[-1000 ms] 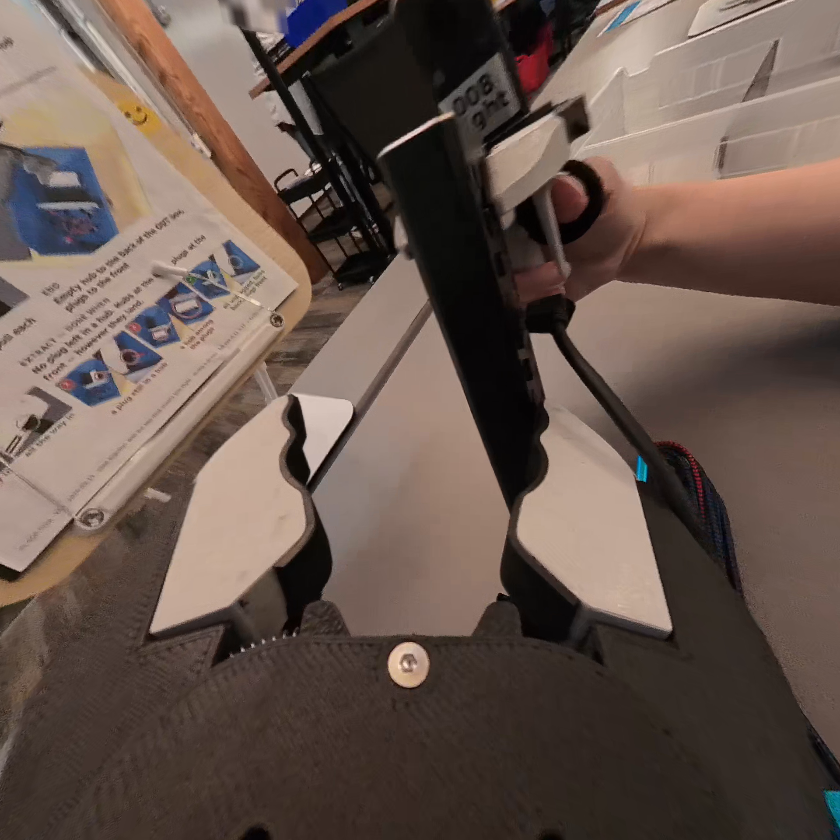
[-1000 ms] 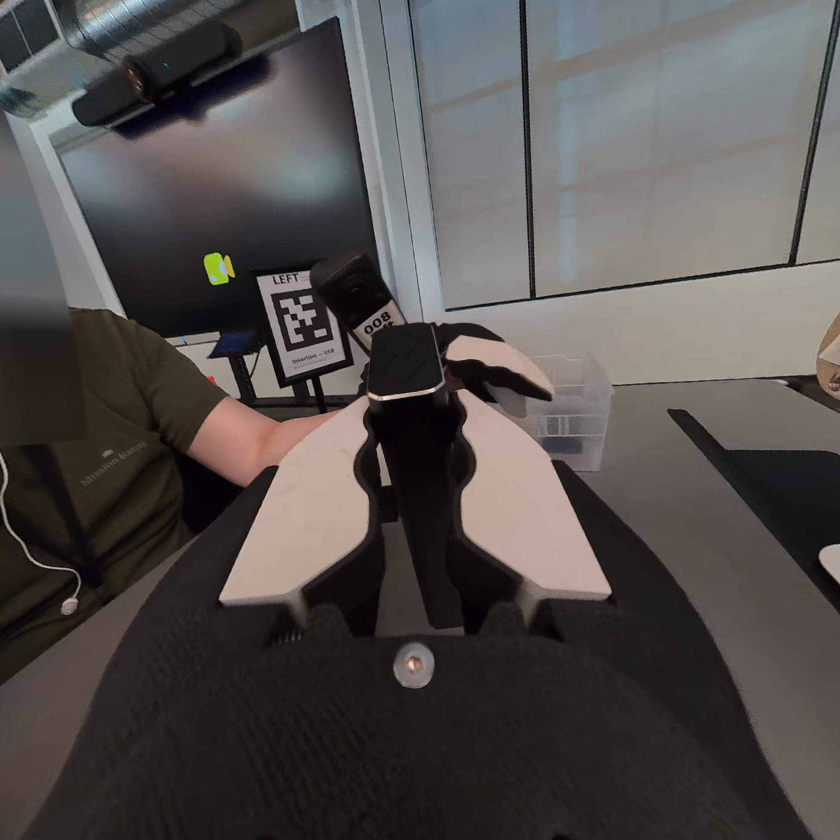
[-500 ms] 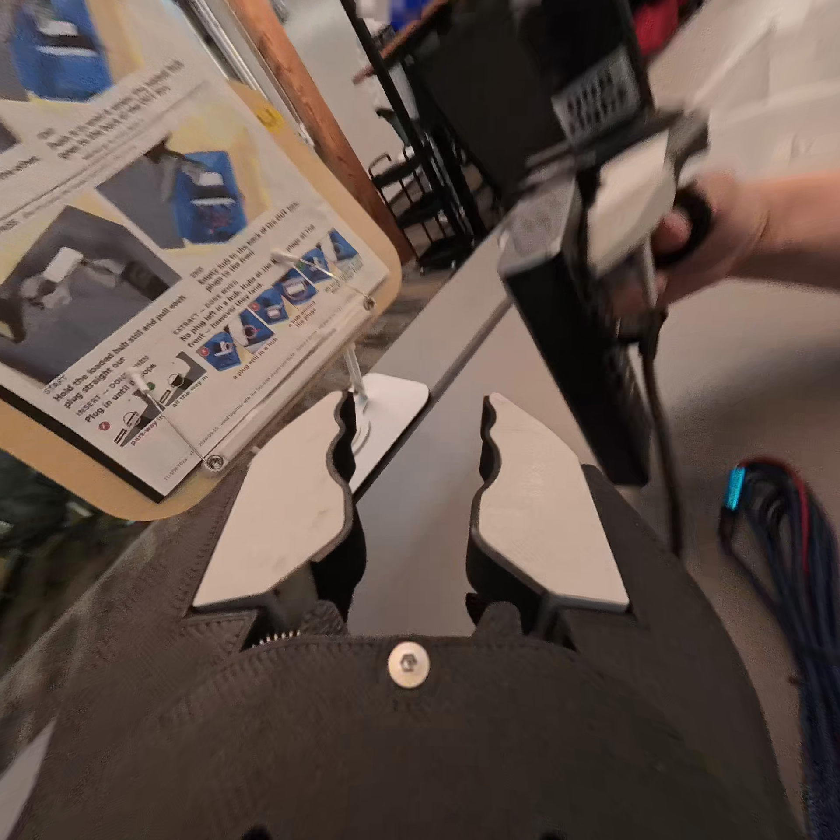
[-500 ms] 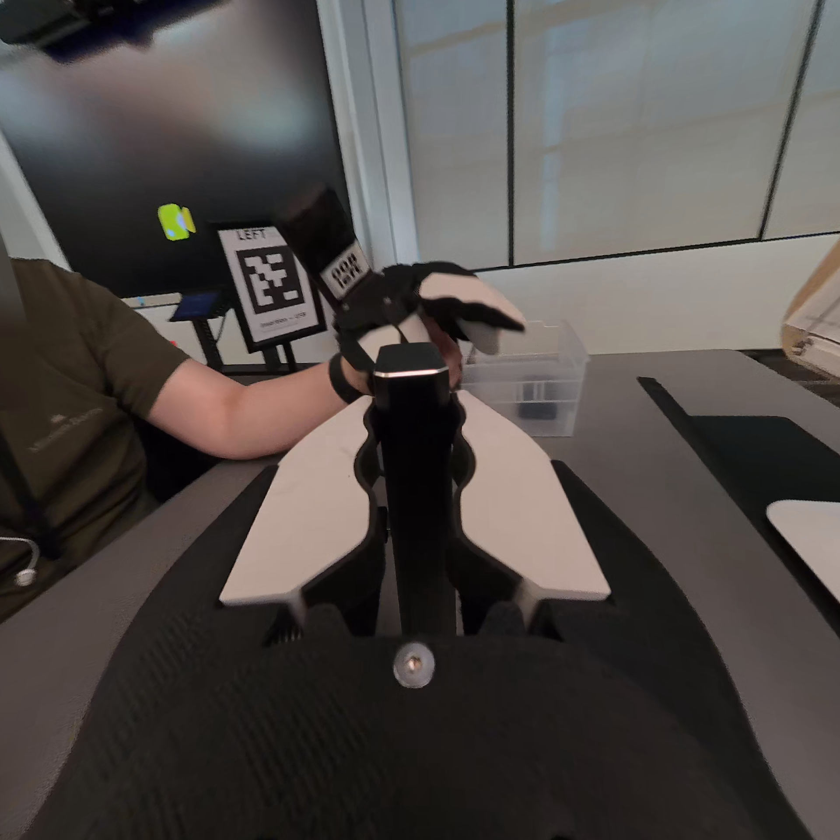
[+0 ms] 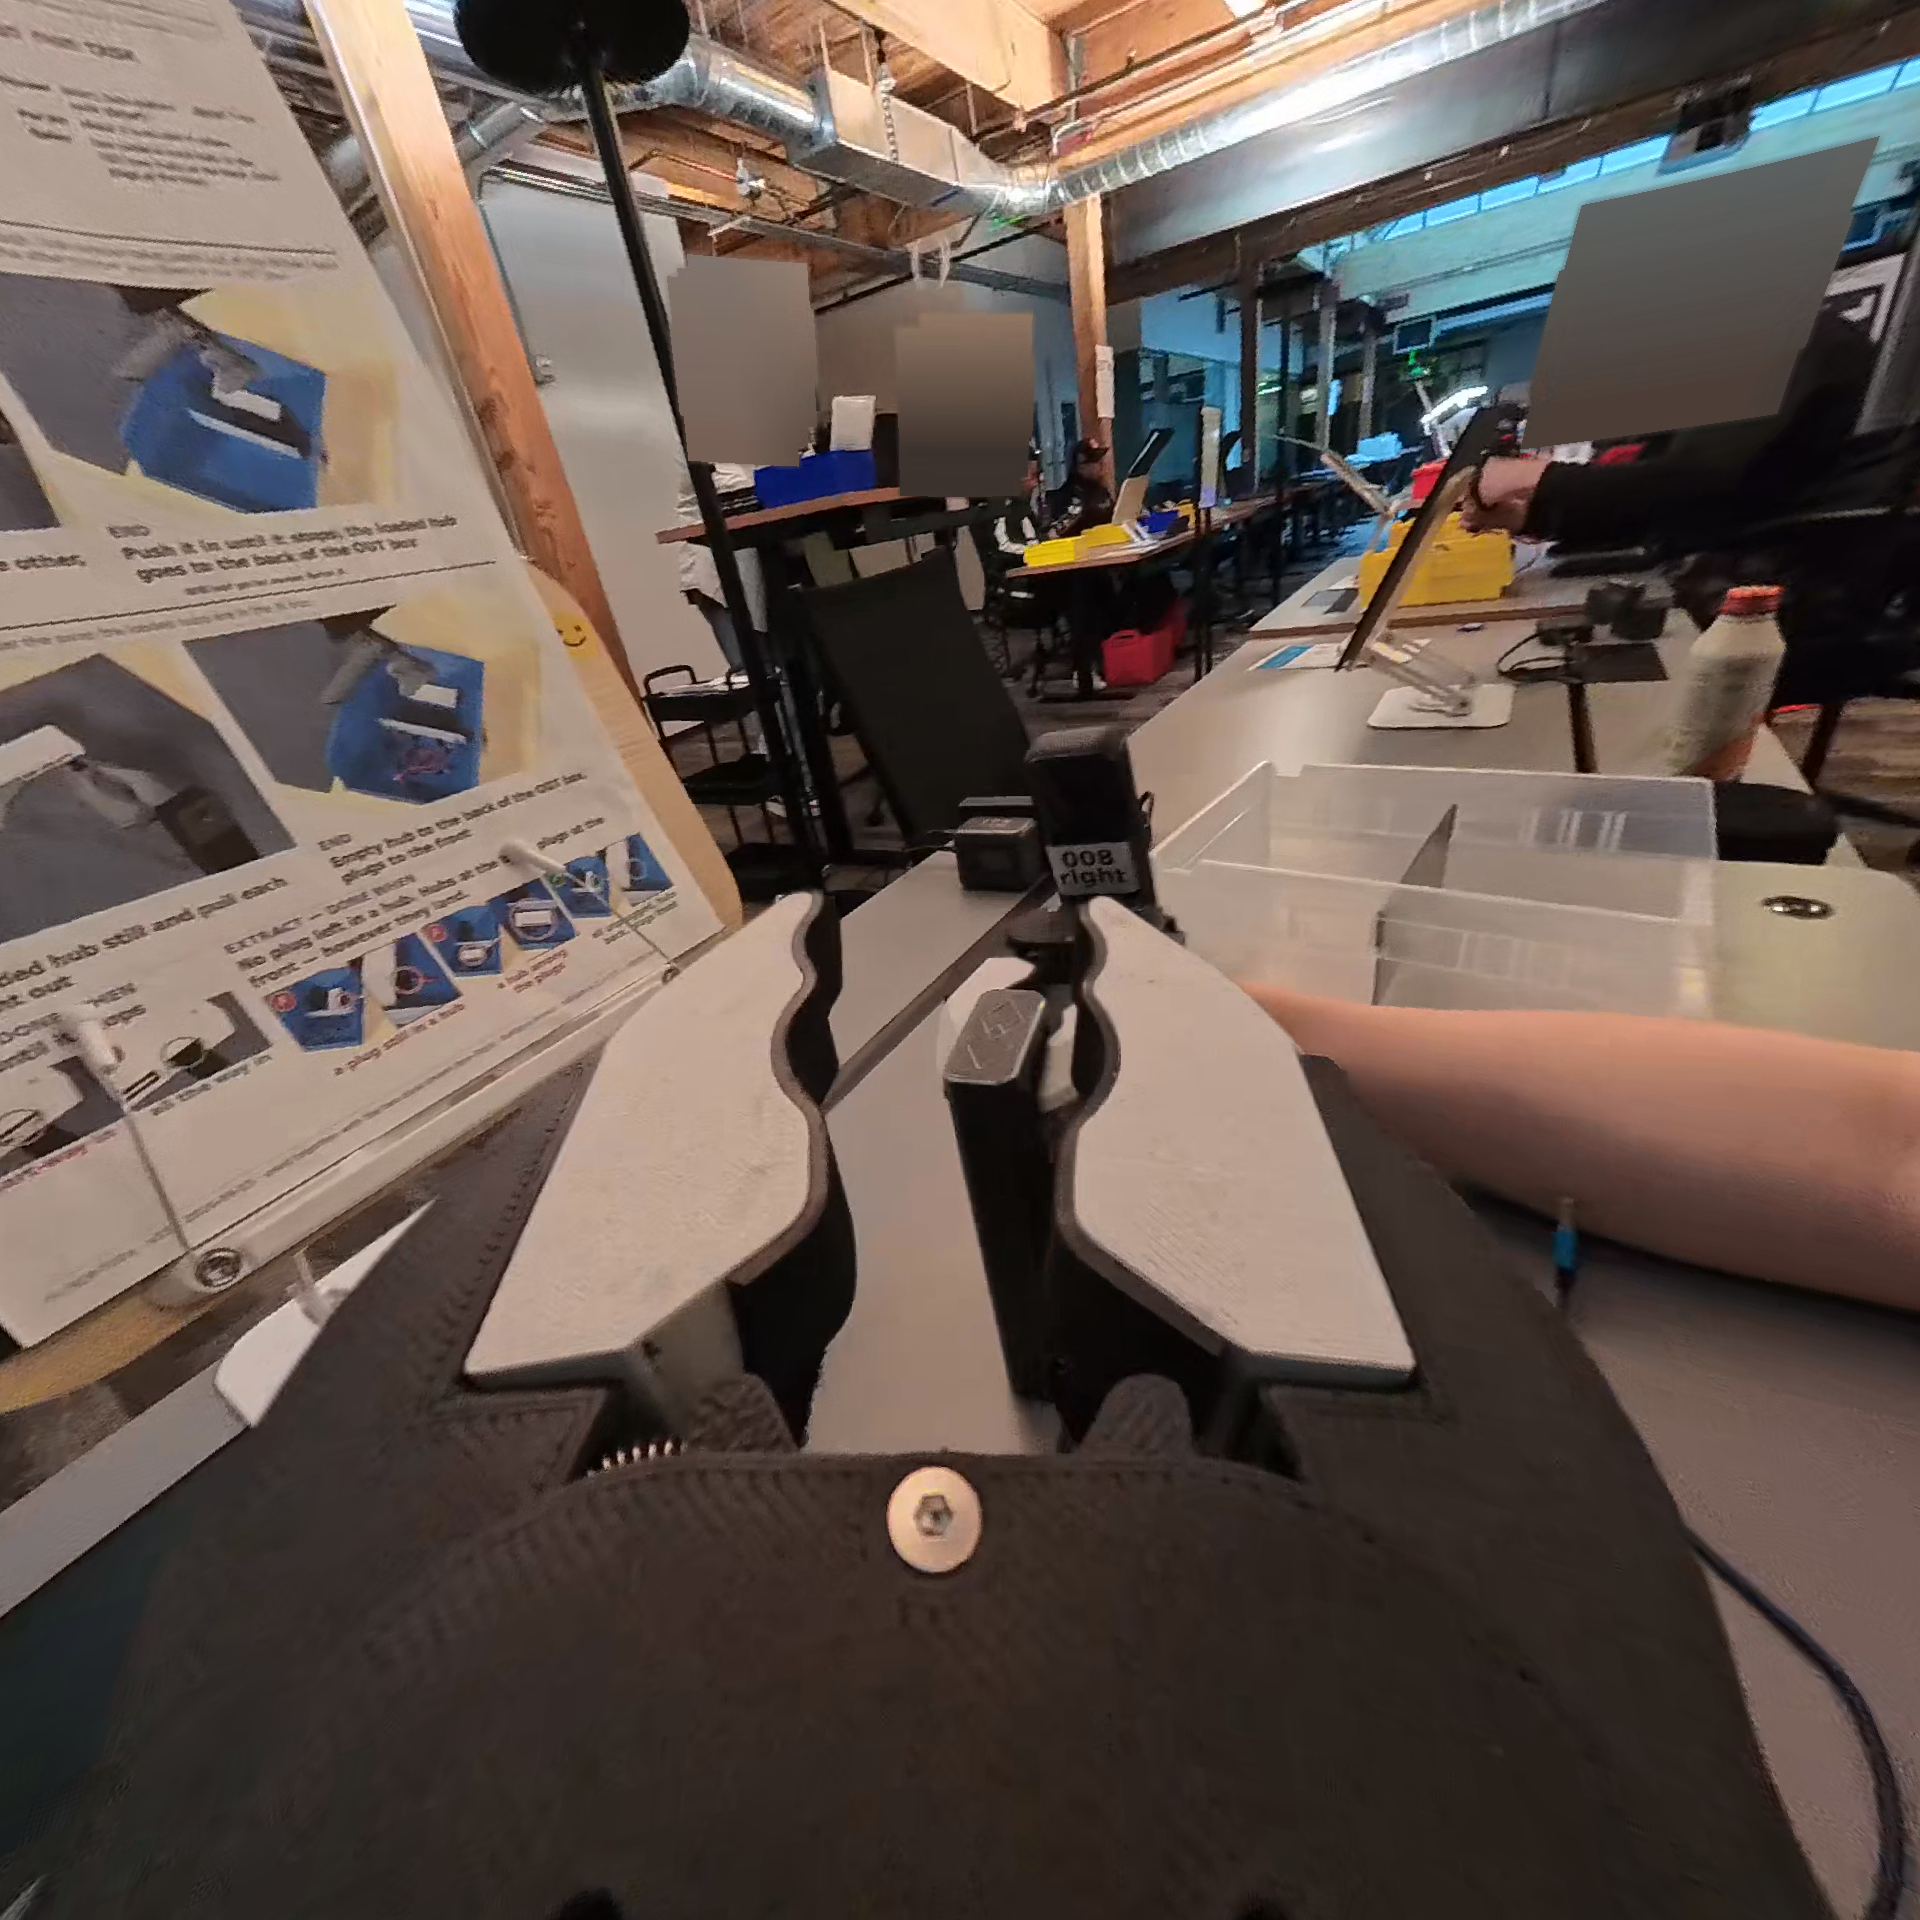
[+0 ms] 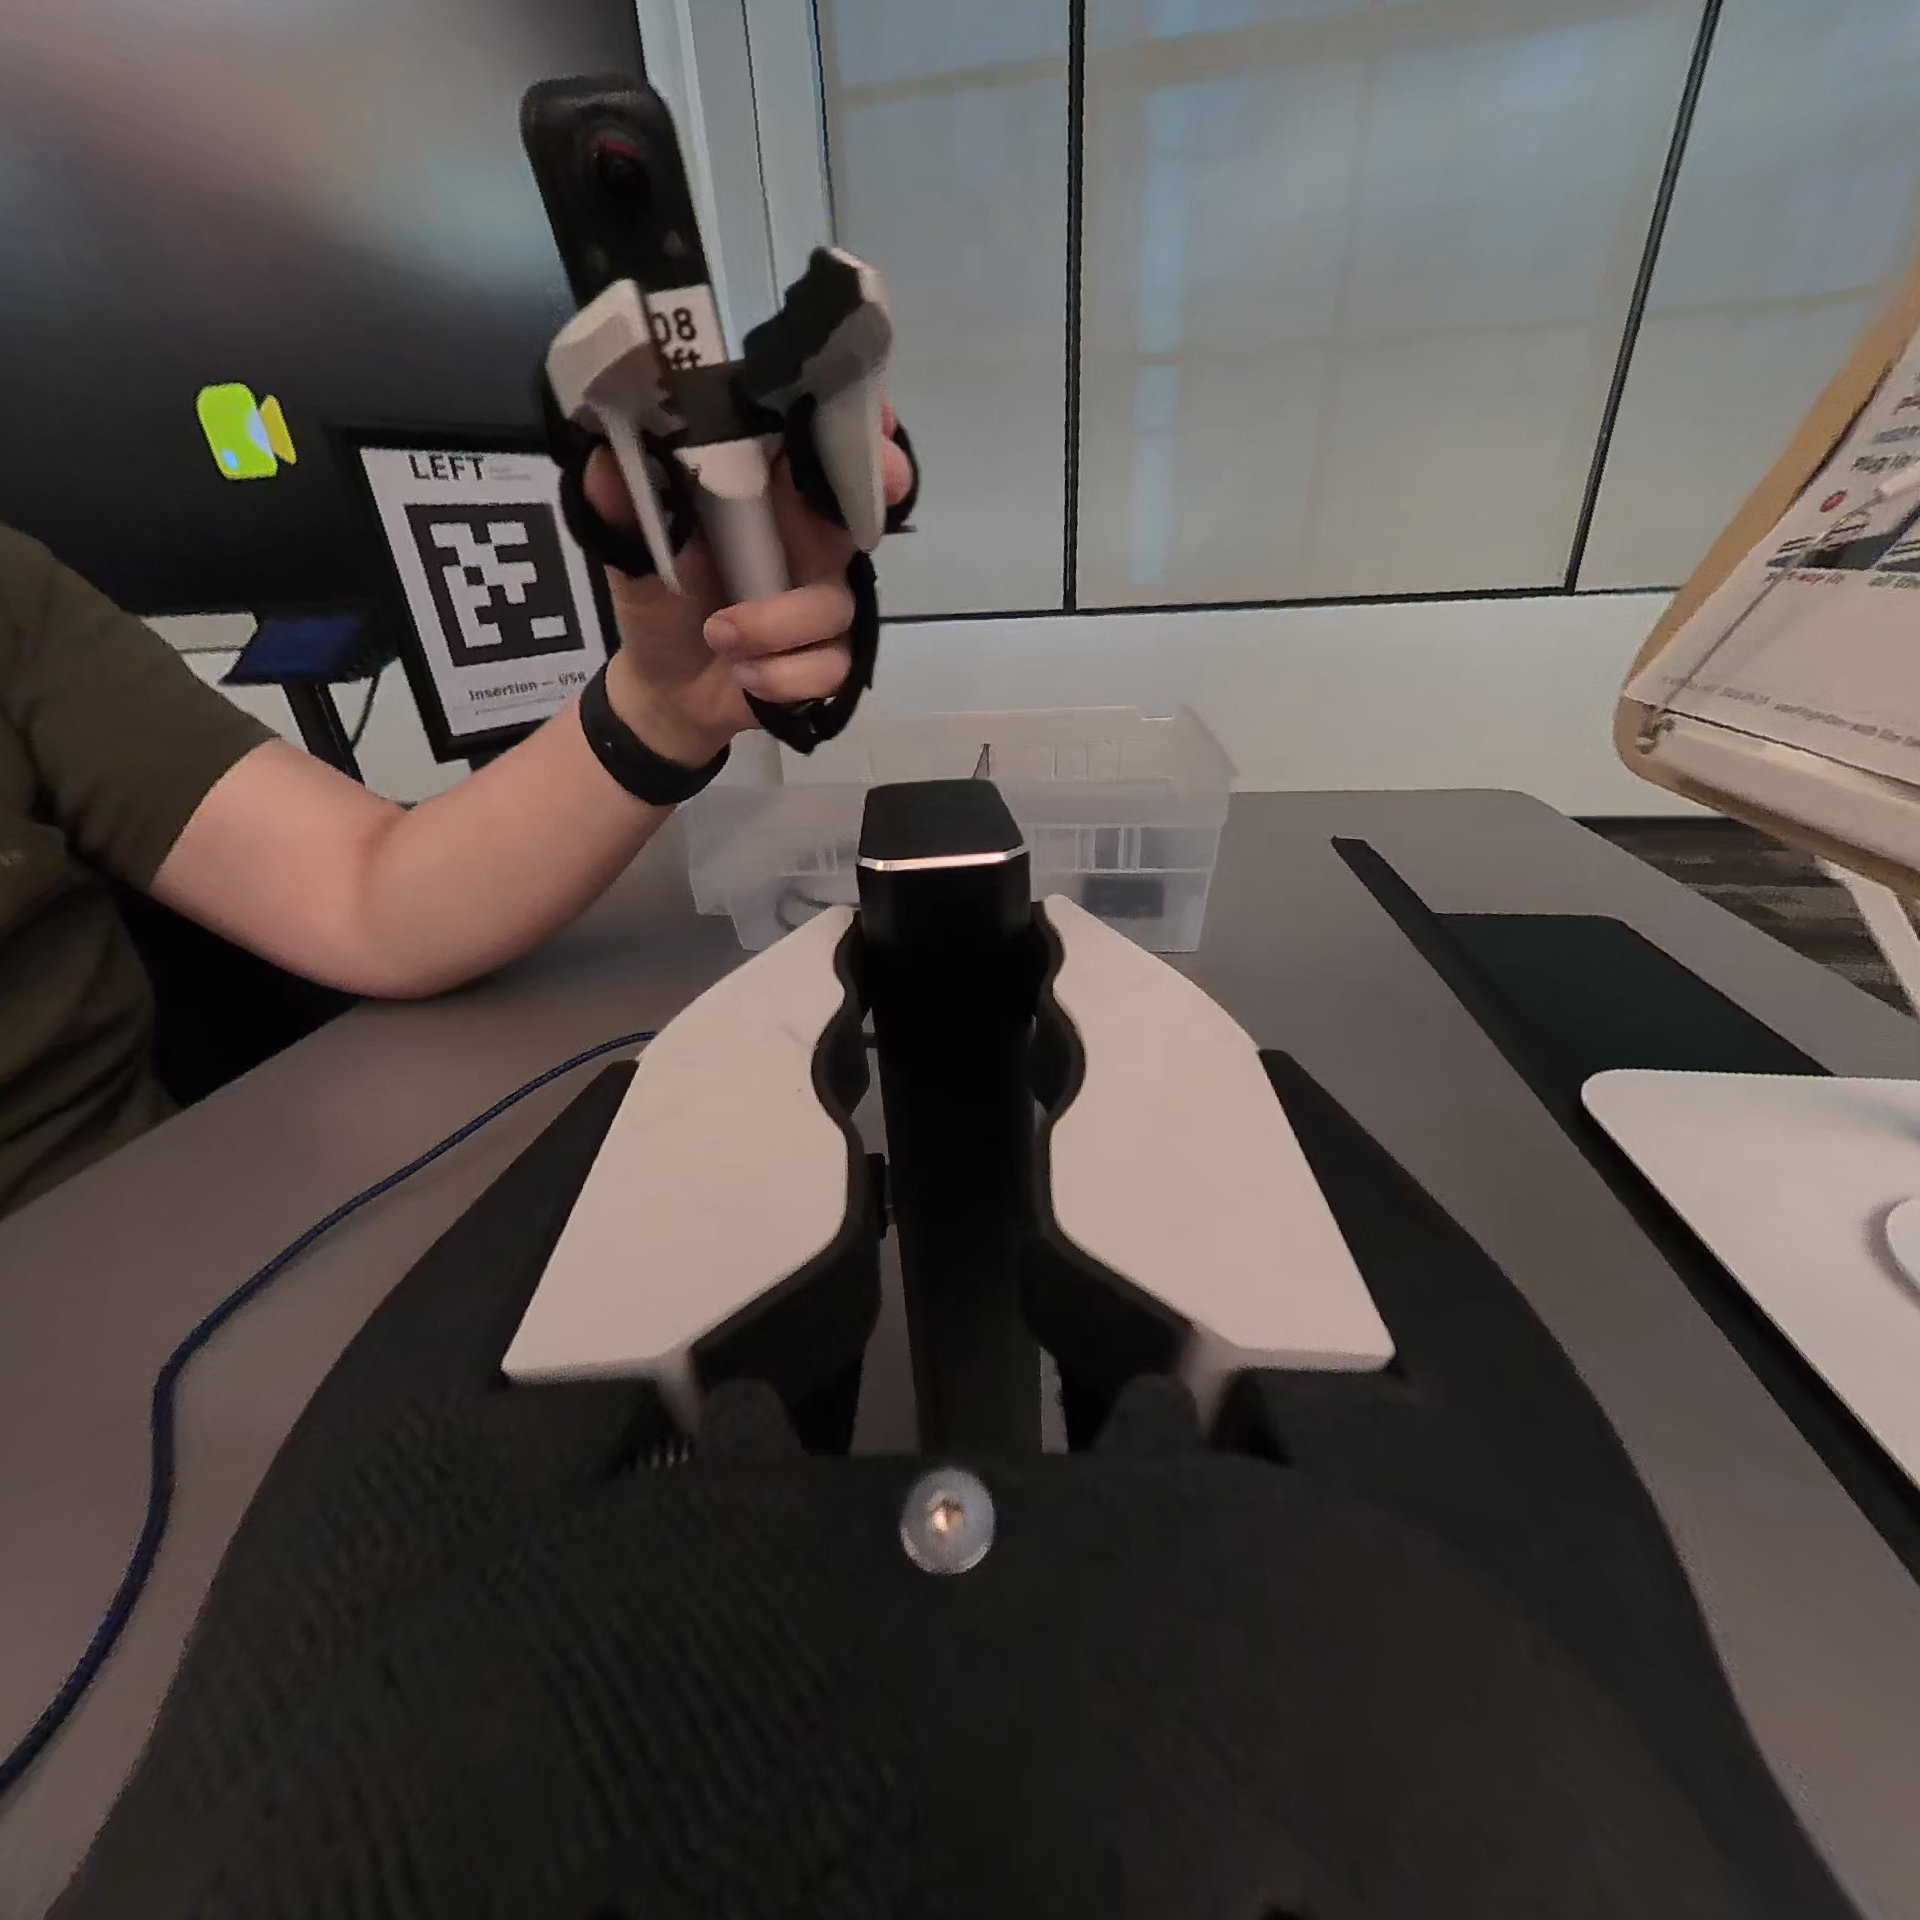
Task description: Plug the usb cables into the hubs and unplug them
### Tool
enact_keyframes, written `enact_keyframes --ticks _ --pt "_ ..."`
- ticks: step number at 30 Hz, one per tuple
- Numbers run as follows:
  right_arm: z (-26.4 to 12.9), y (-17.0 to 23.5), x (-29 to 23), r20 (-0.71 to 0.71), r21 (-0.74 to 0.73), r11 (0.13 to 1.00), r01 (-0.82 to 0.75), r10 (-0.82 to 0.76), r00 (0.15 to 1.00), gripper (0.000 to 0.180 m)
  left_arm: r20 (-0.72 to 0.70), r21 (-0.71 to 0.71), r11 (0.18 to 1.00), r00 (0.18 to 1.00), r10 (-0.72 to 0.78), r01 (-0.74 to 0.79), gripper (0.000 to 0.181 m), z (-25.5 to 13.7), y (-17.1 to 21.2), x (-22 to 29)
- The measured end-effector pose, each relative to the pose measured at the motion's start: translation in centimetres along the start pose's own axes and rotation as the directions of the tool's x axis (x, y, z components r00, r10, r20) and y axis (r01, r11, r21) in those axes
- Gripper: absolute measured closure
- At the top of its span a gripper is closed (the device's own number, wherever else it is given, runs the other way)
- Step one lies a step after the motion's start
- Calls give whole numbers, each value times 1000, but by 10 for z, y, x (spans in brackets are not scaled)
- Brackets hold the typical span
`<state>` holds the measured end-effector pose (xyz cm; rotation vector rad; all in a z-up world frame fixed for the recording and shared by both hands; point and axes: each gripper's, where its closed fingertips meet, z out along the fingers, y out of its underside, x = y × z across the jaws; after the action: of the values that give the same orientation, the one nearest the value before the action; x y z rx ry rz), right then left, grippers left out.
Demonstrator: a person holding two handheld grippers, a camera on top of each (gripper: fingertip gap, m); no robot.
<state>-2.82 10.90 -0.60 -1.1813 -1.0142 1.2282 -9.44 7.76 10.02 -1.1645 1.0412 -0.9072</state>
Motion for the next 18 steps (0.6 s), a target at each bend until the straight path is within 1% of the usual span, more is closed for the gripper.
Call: enact_keyframes --ticks 3,8,14,18 --pt "-8 -1 4 -19 22 999 -23 24 1000 152 -18 -5 1000 1000 7 -7 138 1 -2 6" --pt "-10 -2 3 -5 41 997 -63 63 998 152 -41 -8 1000 999 25 -25 135 2 -5 12" --pt "-14 -16 2 -25 99 995 -32 35 999 146 -57 -26 999 998 35 -37 133 3 -3 17" --pt "-19 -21 1 -50 97 995 -27 32 998 142 -82 -44 998 996 42 -46 132 6 -2 24"
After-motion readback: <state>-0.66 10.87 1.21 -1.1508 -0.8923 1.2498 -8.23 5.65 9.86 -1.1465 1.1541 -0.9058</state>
